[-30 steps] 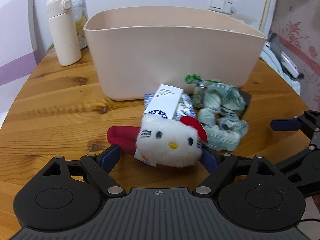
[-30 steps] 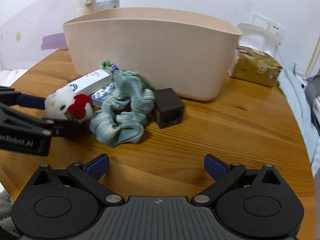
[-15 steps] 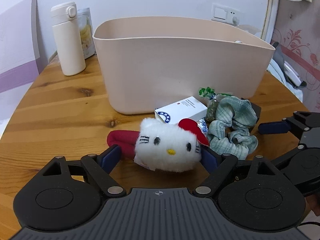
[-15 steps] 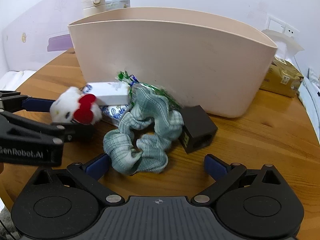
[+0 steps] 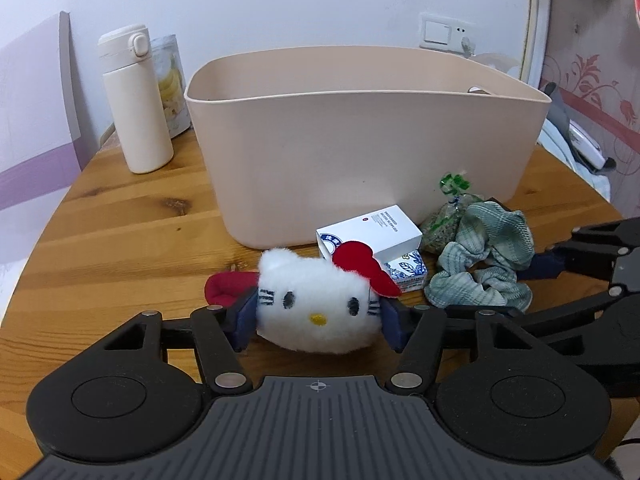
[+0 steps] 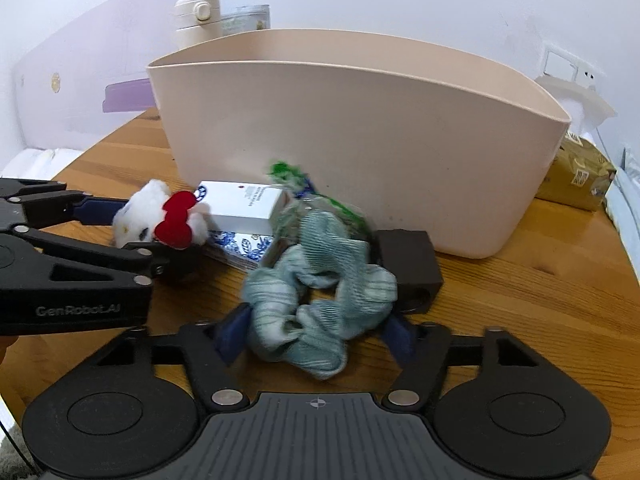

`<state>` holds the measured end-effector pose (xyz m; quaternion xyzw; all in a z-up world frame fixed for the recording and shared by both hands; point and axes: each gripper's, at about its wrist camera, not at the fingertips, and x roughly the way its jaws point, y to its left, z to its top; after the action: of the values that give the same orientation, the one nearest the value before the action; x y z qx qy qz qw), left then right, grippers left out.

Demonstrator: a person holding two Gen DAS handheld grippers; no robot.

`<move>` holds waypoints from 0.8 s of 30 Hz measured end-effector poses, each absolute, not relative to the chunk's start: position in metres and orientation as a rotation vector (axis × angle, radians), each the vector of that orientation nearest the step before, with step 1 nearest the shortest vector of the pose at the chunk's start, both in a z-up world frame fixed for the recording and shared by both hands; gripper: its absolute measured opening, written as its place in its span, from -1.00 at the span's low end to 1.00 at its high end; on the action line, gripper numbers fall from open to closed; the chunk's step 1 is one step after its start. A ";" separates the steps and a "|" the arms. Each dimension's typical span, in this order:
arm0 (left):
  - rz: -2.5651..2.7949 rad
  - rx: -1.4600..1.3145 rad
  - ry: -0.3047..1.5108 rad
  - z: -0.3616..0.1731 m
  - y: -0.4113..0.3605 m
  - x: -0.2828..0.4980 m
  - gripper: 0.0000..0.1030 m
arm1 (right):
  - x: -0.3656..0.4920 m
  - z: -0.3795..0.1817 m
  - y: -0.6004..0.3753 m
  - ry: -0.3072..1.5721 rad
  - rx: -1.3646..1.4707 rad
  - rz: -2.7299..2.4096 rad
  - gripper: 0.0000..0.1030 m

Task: Organize objects
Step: 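Grasp the Hello Kitty plush with left tool while right tool grasps green scrunchie, then lift the plush and scrunchie toward the beige bin with both tools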

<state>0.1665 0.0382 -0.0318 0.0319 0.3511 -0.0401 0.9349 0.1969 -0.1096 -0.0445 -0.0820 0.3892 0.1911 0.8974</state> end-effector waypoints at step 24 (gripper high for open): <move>-0.057 0.024 0.678 -0.002 0.053 0.137 0.15 | 0.165 -0.014 -0.133 0.753 -0.167 0.411 -0.42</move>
<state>0.1374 0.0534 -0.0024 0.0118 0.3324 -0.0278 0.9426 0.1649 -0.1327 -0.0142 -0.0808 0.3647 0.1988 0.9061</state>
